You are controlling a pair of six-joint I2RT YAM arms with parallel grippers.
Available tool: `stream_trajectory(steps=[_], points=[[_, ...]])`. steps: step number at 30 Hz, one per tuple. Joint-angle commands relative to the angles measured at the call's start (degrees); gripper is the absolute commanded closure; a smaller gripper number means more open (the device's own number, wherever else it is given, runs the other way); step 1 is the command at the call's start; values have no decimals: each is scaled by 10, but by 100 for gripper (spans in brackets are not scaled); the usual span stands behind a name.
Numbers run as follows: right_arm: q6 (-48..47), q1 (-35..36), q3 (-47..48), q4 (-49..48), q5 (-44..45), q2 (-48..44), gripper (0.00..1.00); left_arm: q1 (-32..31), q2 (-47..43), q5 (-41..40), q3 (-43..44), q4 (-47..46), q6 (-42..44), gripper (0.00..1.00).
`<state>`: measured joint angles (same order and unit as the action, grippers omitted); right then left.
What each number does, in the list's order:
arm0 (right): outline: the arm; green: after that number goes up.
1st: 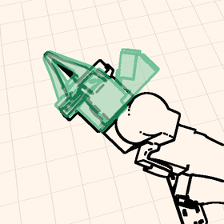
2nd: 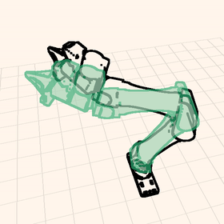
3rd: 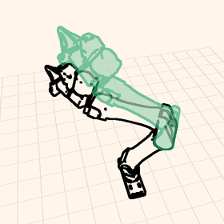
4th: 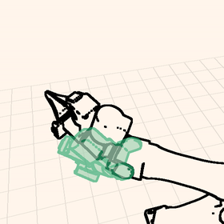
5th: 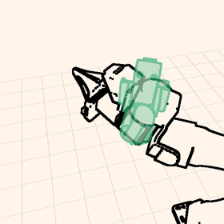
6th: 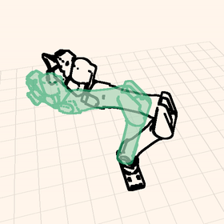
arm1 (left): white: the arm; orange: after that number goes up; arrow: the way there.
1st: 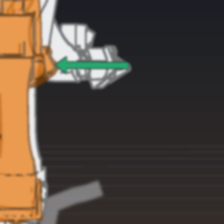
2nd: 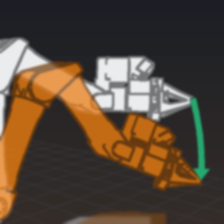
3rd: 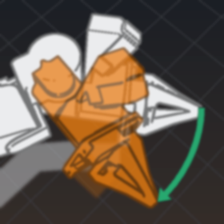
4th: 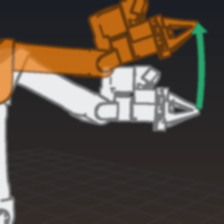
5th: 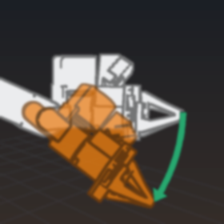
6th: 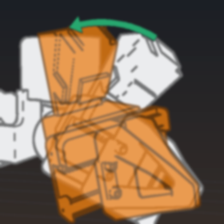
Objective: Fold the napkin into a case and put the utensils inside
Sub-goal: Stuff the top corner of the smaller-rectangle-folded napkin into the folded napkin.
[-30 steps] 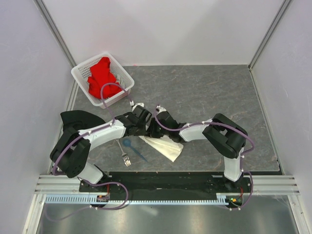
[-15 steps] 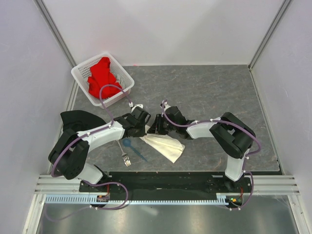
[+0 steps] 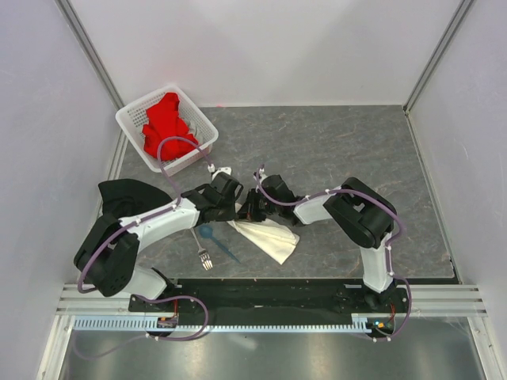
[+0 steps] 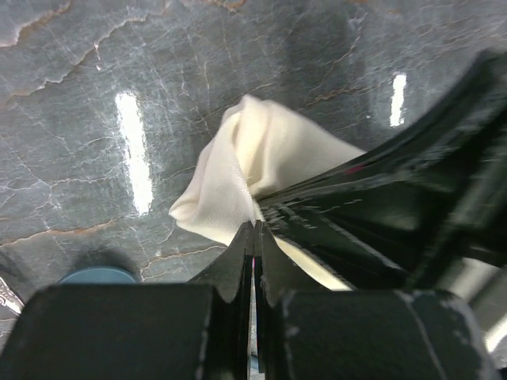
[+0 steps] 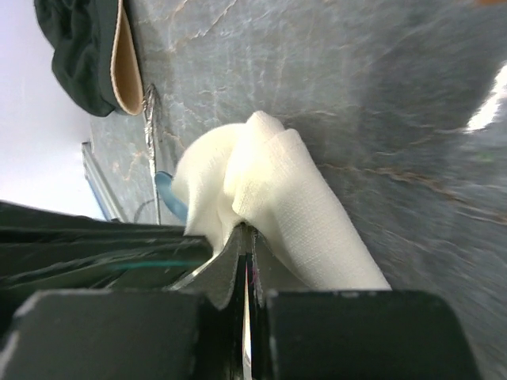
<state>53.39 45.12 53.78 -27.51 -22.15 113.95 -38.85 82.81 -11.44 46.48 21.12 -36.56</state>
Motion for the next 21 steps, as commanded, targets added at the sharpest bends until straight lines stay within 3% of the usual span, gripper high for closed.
stream_trajectory(steps=[1,8,12,18,21], points=[[35,16,6,-70,-14,24,100,3,-33,5,1,-35,-19,98],[-3,20,6,-50,17,-3,100,16,24,35,-12,-49,-34,98],[-29,10,41,20,4,3,97,20,59,20,-14,-50,-32,98],[-107,-1,47,147,47,-78,86,21,32,19,-18,-50,-22,98],[-122,-12,45,164,55,-89,84,20,12,20,-22,-48,-19,98]])
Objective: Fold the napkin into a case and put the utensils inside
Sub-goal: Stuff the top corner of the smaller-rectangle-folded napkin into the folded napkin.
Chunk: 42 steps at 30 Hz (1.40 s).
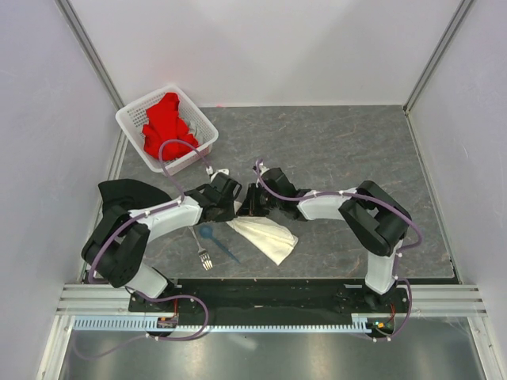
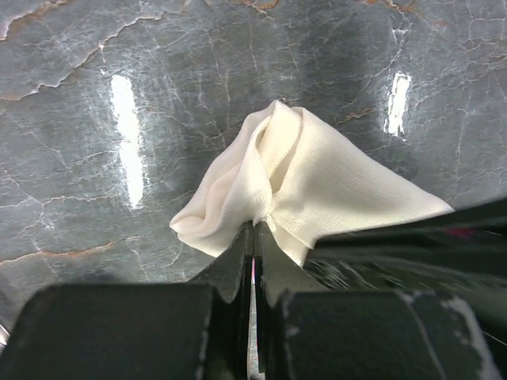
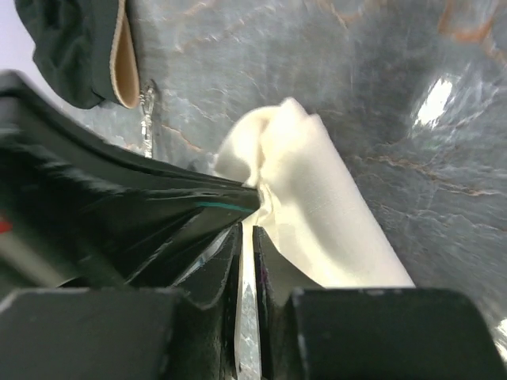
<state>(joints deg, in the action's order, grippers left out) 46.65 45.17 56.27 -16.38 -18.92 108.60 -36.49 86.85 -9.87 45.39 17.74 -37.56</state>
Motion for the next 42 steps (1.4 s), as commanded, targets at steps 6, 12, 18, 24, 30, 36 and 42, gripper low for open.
stream_trajectory(steps=[6,12,18,24,30,36,42], points=[[-34,-10,27,12,-10,14,88,-3,-46,11,-5,-15,-2,98],[2,26,36,-25,-24,57,93,-4,-40,25,9,-18,-7,98],[-4,21,16,-8,5,16,97,-3,38,20,42,-17,9,98],[-45,-19,-3,71,26,-82,91,-3,45,24,61,-21,36,98],[-82,-58,-28,145,44,-147,76,-3,51,82,79,-60,93,98],[-103,-78,-67,179,61,-191,72,-3,104,133,140,-82,139,92],[-139,-81,-81,237,107,-225,70,-5,74,101,171,-34,123,49]])
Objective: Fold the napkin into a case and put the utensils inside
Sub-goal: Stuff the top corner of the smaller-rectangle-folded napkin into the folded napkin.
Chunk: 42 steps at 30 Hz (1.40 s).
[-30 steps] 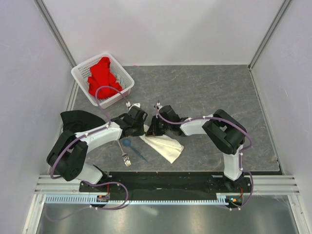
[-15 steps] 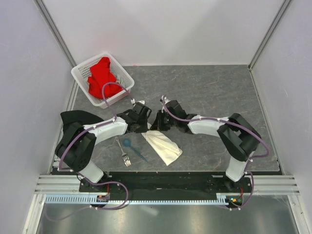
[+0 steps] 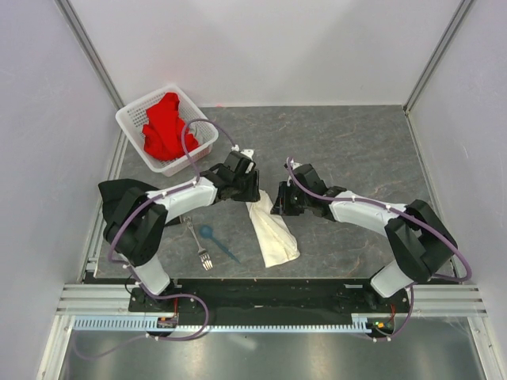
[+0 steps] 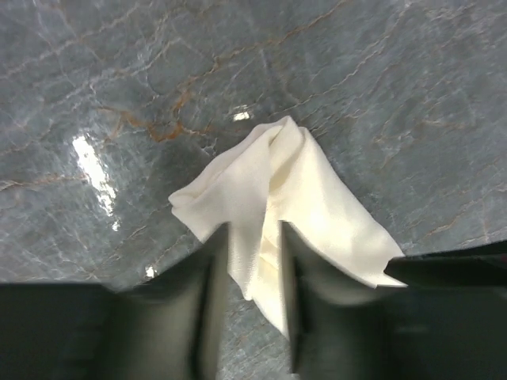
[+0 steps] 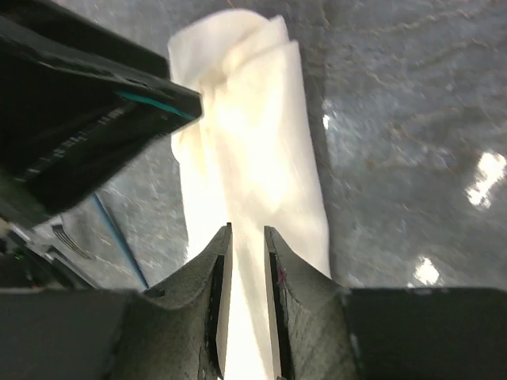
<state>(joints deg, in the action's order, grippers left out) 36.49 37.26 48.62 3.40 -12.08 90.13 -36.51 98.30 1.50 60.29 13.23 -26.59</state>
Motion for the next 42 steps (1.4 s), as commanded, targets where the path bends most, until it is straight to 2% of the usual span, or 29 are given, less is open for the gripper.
stream_trajectory(steps=[1,3,4,6,11,14,17,22,27,32,34,42], points=[[-40,-2,-8,47,44,-47,70,-5,-55,-40,18,17,8,40],[-48,-3,-14,55,57,-62,68,-5,-100,-54,-1,40,-5,36],[-51,-3,-14,65,57,-65,67,-5,-116,-68,-7,47,-9,30],[-56,-2,-18,71,48,-73,61,-5,-152,-73,-31,71,-23,29],[-78,3,-29,80,3,-86,48,-15,-193,31,-109,63,-77,35],[-98,23,-33,100,10,-96,37,-40,-206,67,-148,39,-110,35],[-113,56,-29,129,42,-101,32,-65,-206,105,-172,7,-150,35],[-117,103,-23,165,100,-101,31,-110,-215,67,-198,-19,-216,47],[-107,142,-20,194,154,-99,31,-128,-242,25,-221,-31,-261,57],[-99,173,-15,216,199,-90,31,-129,-231,44,-238,-96,-295,66],[-98,178,-12,224,209,-89,35,-129,-221,51,-239,-109,-304,70],[-88,193,-5,228,231,-80,47,-129,-168,57,-221,-128,-305,77]])
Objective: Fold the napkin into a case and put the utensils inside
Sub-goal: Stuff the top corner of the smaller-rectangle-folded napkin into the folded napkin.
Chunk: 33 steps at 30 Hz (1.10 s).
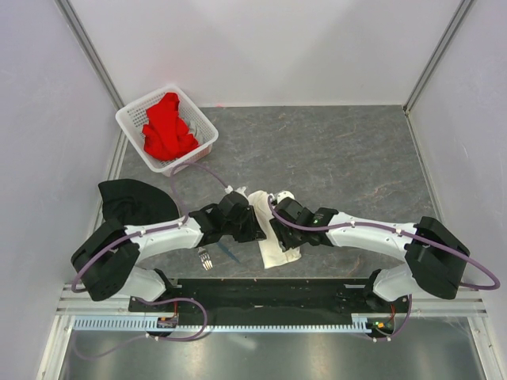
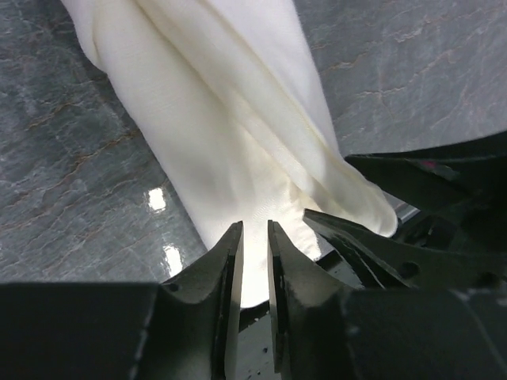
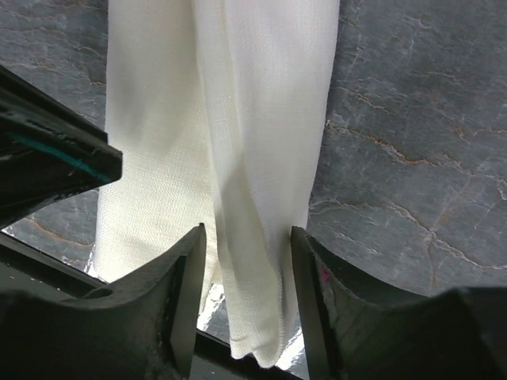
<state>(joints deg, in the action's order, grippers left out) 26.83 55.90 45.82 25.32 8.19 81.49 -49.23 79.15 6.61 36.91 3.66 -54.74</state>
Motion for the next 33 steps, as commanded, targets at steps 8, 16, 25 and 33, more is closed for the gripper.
stream_trajectory(steps=[8,16,25,33], points=[[23,15,41,11,32,11,72,-2,58,7,-15,-68,-32,84],[55,23,85,17,4,43,87,-16,93,15,-32,-103,-48,98],[109,33,91,3,-26,78,90,-28,107,14,-30,-118,-56,98],[149,33,70,-21,-22,76,91,-37,86,11,-49,-116,-61,98]])
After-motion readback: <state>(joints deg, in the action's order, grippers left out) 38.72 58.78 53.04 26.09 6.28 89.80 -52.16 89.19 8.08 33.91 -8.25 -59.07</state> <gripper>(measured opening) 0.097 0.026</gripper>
